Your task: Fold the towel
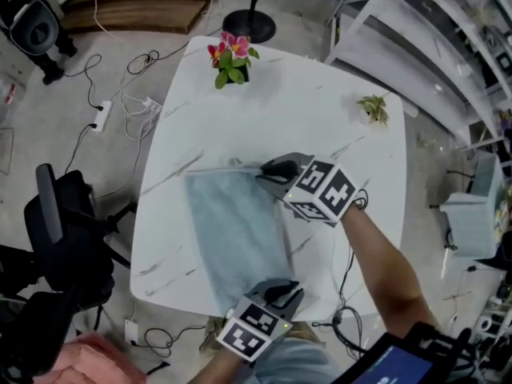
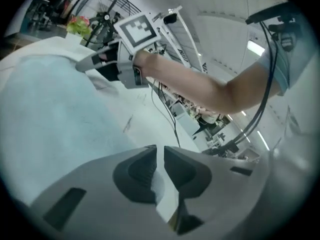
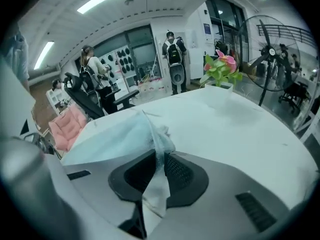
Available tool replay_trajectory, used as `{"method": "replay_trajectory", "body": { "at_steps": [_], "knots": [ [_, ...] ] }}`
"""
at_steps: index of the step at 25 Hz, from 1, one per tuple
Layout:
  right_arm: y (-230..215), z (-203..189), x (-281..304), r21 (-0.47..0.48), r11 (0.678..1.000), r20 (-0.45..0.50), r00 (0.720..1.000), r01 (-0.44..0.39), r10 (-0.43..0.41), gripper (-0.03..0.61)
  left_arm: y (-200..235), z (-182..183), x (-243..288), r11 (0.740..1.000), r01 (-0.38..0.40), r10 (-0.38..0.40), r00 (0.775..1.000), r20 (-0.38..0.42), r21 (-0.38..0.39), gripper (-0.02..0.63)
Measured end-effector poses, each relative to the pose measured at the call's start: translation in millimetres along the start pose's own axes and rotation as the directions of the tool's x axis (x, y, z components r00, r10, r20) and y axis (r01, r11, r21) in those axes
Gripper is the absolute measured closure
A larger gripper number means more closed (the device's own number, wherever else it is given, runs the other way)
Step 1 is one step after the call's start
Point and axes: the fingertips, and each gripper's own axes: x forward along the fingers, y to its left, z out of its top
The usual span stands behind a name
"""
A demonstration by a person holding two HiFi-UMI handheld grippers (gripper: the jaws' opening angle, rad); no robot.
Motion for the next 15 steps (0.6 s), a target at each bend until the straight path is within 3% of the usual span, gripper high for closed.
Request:
{"method": "replay_trajectory", "body": {
  "at_steps": [7, 11, 15],
  "knots": [
    [-16.6, 26.0, -5.1, 0.009, 1.0, 0.062, 0.998, -0.017, 0.016, 0.518, -1.6, -16.5, 13.6, 1.0, 0.027, -0.028, 0.988, -0.151, -0.005, 0.582],
    [-30.9, 17.9, 6.9, 0.036, 0.999, 0.007, 1.0, -0.004, 0.004, 0.522, -0.7, -19.6, 17.0, 0.999, 0.035, -0.037, 0.98, -0.194, -0.017, 0.583],
    [-35.2, 10.4, 22.7, 0.006, 0.999, -0.041, 0.998, 0.042, -0.041, 0.526, 10.5, -18.3, 20.8, 0.997, -0.008, -0.008, 0.979, -0.204, -0.08, 0.598]
  ]
}}
